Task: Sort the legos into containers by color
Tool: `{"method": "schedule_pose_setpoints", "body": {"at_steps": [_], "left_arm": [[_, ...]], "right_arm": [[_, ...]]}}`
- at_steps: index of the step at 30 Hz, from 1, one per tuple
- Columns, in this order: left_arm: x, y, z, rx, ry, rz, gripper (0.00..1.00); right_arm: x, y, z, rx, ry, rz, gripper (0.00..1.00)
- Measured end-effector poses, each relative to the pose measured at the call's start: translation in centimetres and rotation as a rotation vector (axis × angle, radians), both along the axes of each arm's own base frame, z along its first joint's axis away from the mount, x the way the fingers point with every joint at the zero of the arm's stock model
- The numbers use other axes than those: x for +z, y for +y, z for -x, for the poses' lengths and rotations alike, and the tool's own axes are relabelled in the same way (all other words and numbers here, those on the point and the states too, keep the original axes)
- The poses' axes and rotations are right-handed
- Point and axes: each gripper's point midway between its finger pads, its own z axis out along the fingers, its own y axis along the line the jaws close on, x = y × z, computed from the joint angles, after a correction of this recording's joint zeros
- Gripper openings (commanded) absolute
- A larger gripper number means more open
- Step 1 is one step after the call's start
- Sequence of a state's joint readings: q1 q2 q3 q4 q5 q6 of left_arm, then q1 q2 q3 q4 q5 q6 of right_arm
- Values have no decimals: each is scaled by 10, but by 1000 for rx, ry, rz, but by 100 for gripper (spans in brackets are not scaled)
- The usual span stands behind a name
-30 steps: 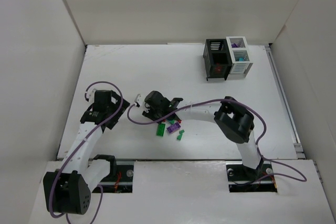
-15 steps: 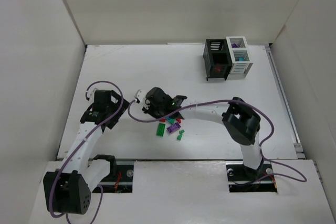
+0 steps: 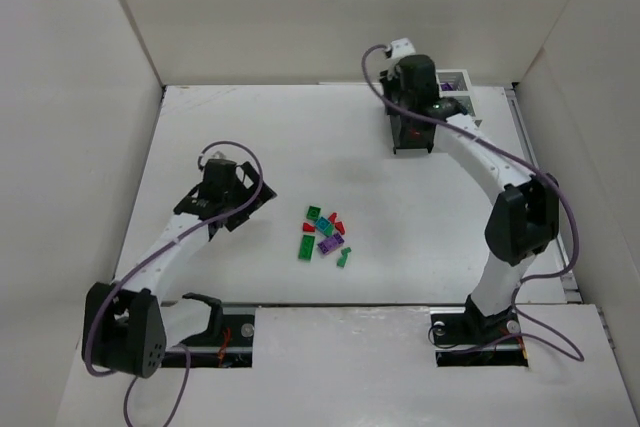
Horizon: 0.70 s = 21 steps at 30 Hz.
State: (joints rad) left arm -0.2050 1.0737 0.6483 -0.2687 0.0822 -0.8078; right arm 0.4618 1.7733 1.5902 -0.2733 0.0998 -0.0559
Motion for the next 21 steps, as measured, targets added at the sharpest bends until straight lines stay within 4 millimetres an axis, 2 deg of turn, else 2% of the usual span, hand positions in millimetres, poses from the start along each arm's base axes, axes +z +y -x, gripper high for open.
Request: {"method": "schedule_pose_setpoints", "body": {"at_steps": [3,5,7,11,14,15,18,21], "left_arm": [[-4,-27,-7,-96,25,-23,100],[-4,-43,-15,-150,31,-42,100],[-3,-57,-21,-201,27,-60,100],[-1,-83,-30,-292,12,-94,99],[-3,-94,-33,-331,12,-112,97],[-5,-95,-33,-338,15,-117,97],[-9,-95,-30,-351,27,-130,95],[-11,-97,-29,-369,27,-140,93]], "right_arm": [[6,-66,-40,-200,-5,-7,10],[4,-93,-57,-287,-5,-9,10],[-8,-108,-65,-340,23,-12,10],[-34,-127,-71,-411,99,-21,14],[-47,-138,-67,-449,146,-27,22],[-49,-140,-67,-457,152,-31,34],[-50,-145,-66,-479,161,-48,53],[-53,-147,-65,-488,173,-53,57]]}}
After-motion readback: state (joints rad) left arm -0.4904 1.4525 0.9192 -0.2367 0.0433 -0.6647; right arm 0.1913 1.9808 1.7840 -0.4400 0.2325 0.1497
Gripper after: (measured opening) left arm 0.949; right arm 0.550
